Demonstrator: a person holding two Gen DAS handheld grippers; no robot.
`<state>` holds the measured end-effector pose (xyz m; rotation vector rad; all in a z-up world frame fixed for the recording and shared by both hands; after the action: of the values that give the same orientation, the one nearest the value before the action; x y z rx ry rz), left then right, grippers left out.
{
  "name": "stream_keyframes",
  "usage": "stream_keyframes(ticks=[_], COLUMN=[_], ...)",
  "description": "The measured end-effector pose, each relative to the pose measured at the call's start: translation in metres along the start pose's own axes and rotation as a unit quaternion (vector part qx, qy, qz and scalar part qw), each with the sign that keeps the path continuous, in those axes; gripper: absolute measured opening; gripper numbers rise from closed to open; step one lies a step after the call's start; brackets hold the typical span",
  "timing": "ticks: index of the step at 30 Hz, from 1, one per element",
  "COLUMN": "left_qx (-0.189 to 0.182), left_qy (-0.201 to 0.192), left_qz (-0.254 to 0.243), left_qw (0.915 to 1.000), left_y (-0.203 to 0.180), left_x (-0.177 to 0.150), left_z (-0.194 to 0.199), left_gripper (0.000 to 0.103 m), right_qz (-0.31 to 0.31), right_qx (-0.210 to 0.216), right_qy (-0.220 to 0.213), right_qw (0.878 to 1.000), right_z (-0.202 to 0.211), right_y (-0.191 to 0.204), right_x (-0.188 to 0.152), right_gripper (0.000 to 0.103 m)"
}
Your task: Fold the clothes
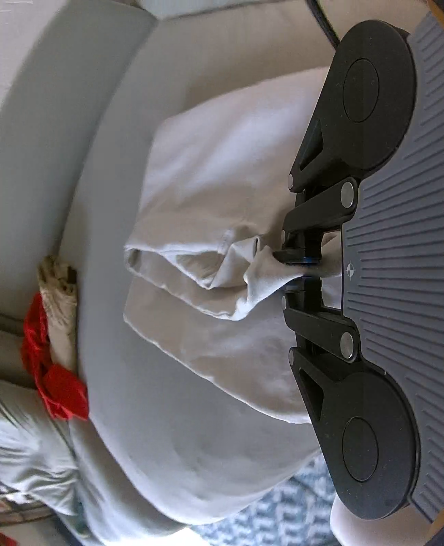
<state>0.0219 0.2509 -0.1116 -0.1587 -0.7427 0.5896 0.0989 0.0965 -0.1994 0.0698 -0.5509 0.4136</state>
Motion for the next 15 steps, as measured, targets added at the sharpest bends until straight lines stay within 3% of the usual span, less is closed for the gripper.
stream_keyframes(ticks=[5,9,15], left_qx=[-0.011,-0.015,-0.01], left_qy=[0.008,0.011,0.014], left_qz=[0.005,0.005,0.014], left_qw=[0.9999,0.9998,0.9998], left_y=[0.003,0.006,0.015], left_x=[-0.001,-0.003,-0.005], left_z=[-0.007,-0.007,-0.006], left_gripper=[0.04,0.04,0.04], right_qz=[-0.049,-0.04,-0.003], right_qx=[0.017,0.043,0.035], right_qy=[-0.028,-0.045,-0.036], right_qw=[0.998,0.997,0.999], right_z=[0.029,0.048,0.042], right_y=[0.001,0.019,0.045], right_x=[0.022,0.026,0.021], right_gripper=[0.006,0.006,0.006])
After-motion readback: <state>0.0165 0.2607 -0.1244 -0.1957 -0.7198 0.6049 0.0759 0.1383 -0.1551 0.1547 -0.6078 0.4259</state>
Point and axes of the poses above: each gripper's, at about its wrist camera, not at the fingertips, and z roughly against the way its jaws point, y to its left, x to its top, the point moved 7 cm from there along -z, roughly the way its jaws point, and after that the axes turned 4 degrees about y, right-handed, at the moved point
